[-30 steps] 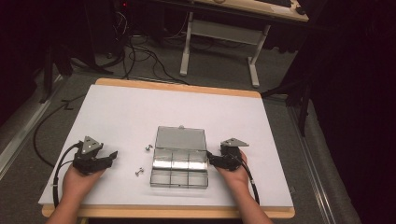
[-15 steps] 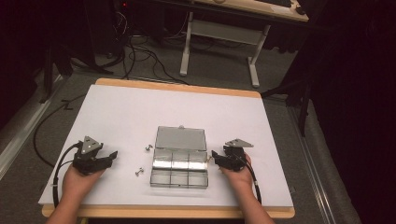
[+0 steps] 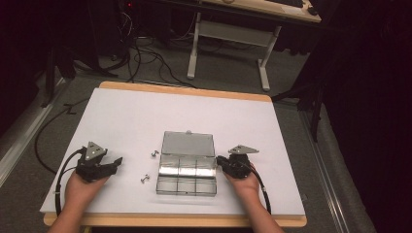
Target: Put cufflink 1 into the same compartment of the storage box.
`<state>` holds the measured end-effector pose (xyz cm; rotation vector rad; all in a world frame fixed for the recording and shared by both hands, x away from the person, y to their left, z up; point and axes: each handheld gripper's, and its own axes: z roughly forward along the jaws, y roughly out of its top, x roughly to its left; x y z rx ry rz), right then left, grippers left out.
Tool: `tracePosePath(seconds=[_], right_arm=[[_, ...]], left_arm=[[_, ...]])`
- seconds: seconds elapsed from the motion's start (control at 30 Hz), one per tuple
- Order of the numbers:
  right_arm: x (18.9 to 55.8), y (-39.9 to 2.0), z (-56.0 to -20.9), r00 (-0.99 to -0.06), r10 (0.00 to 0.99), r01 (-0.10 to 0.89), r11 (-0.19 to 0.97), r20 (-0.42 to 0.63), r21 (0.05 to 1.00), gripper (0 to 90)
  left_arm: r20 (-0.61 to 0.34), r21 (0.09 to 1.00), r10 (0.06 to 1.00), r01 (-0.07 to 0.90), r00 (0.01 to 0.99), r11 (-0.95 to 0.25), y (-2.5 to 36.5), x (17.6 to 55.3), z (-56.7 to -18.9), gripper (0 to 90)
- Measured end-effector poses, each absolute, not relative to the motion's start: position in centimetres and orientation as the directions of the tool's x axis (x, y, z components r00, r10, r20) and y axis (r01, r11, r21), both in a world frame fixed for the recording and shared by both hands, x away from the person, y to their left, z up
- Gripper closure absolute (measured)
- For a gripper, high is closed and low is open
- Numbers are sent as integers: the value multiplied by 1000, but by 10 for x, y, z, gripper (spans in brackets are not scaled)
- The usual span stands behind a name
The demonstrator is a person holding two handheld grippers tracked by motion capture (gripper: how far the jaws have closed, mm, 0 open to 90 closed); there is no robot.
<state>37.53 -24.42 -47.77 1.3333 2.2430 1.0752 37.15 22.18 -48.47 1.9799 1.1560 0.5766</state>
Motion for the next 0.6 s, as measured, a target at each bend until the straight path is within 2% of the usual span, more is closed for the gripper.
tracePosePath(seconds=[0.13, 0.33, 0.6], right_arm=[[376, -244, -479, -522, 845, 623, 285, 115, 728, 896], [375, -242, -480, -537, 838, 618, 312, 98, 721, 900], [376, -257, -479, -497, 863, 626, 284, 92, 726, 900]], left_arm=[[7, 792, 872, 530, 489, -303, 222, 371, -485, 341], [8, 791, 873, 531, 488, -304, 222, 371, -485, 341], [7, 793, 873, 529, 488, -302, 222, 371, -485, 342]])
